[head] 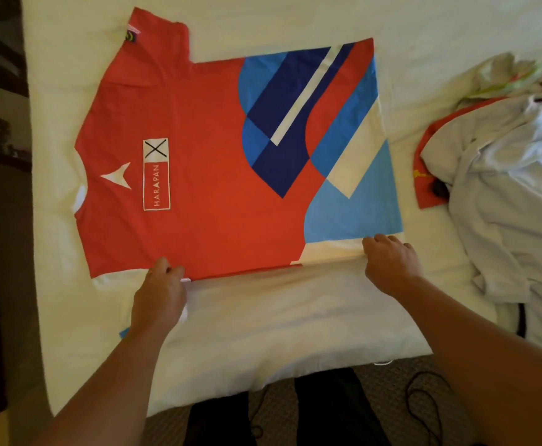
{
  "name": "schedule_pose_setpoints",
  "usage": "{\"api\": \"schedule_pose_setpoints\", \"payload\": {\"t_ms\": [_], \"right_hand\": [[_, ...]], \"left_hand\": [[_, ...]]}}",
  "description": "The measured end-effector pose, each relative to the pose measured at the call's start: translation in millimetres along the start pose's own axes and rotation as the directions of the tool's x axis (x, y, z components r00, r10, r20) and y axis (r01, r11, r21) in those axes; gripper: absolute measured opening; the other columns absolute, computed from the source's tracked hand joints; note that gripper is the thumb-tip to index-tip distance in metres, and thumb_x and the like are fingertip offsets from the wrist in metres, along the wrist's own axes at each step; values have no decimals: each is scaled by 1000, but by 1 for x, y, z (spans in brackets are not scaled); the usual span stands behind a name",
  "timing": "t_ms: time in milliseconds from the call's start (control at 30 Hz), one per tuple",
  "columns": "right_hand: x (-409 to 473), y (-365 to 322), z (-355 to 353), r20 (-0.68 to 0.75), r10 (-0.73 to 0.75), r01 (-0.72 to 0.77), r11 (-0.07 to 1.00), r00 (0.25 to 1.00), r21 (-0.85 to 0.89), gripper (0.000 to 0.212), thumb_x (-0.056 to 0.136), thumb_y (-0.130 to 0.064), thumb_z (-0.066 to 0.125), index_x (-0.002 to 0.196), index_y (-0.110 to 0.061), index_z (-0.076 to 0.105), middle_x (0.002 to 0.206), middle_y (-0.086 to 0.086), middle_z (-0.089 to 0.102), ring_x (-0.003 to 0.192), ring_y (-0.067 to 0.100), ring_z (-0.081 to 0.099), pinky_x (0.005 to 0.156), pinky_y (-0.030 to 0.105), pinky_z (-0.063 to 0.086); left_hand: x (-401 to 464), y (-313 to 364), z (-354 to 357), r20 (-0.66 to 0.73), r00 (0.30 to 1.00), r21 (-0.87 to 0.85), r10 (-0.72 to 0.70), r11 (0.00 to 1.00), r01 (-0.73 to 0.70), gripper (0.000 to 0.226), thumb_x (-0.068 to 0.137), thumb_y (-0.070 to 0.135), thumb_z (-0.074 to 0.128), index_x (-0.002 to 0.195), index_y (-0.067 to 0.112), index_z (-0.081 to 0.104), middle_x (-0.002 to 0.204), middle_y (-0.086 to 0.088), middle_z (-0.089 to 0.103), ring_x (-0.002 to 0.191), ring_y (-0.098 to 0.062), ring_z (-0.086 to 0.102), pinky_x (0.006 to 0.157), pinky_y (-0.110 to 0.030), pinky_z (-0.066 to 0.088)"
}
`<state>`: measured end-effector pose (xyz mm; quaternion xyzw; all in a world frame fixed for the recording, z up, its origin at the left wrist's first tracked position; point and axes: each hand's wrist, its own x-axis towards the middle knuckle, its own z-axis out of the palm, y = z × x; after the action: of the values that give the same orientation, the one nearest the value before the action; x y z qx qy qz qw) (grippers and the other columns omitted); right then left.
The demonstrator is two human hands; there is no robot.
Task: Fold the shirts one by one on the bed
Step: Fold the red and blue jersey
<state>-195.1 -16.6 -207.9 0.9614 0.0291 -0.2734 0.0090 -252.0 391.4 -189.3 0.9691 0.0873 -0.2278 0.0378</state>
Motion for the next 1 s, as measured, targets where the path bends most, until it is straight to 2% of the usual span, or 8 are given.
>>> {"api": "schedule_pose_setpoints", "payload": {"t_ms": [67,133,233,333,467,667,800,1000], "right_hand": [[11,-1,-14,14,27,-28,998,1000,48,19,85,-7,52,99,-18,56,100,2,59,99,28,60,83,37,46],[29,0,-27,-6,35,-34,997,999,72,19,83,-7,51,98,-18,57,100,3,60,100,29,60,84,38,47],[55,2,-38,-62,46,-41,995,997,91,19,82,-5,52,95,-16,59,97,5,60,100,31,58,84,38,45],[86,3,-46,-129,84,-66,988,988,138,18,81,-4,53,91,-16,61,95,5,61,100,31,57,84,39,42],[130,1,-58,-176,125,-95,981,976,172,21,84,-6,53,96,-18,65,101,4,62,105,30,55,90,41,39],[182,-2,-69,-273,138,-89,979,952,183,21,85,-6,53,98,-15,67,107,7,63,109,32,52,94,43,36],[206,-7,-77,-283,134,-92,983,950,159,24,86,-4,51,100,-15,67,105,7,62,106,31,50,93,43,36],[226,-8,-76,-280,204,-163,973,938,162,23,85,-2,50,96,-14,65,103,7,60,104,32,49,90,42,35]], "left_hand": [[17,-3,-9,-9,1000,-25,-22,999,22,3,92,7,61,90,9,62,96,-8,48,83,-36,58,59,-40,43],[41,-3,-21,1,999,-74,-49,996,49,6,95,12,60,89,14,60,94,-6,55,83,-35,59,62,-38,42],[72,-1,-34,8,998,-130,-66,989,67,15,99,17,58,84,19,59,83,-6,63,73,-30,56,60,-34,39],[104,5,-46,-18,994,-260,-112,960,103,21,99,17,55,79,20,60,71,0,59,66,-25,55,56,-31,35],[148,9,-60,-36,989,-383,-144,916,120,24,97,17,56,72,17,59,66,-5,58,63,-26,54,55,-32,36],[204,13,-60,-127,982,-309,-140,946,95,18,96,25,56,84,15,64,78,-5,62,72,-30,57,59,-33,36],[227,18,-60,-198,970,-203,-138,974,97,23,100,27,55,99,9,69,95,-13,67,78,-28,55,66,-38,40],[253,23,-63,-218,967,-167,-130,982,94,26,103,27,54,110,7,68,110,-15,66,81,-26,52,65,-37,38]]}}
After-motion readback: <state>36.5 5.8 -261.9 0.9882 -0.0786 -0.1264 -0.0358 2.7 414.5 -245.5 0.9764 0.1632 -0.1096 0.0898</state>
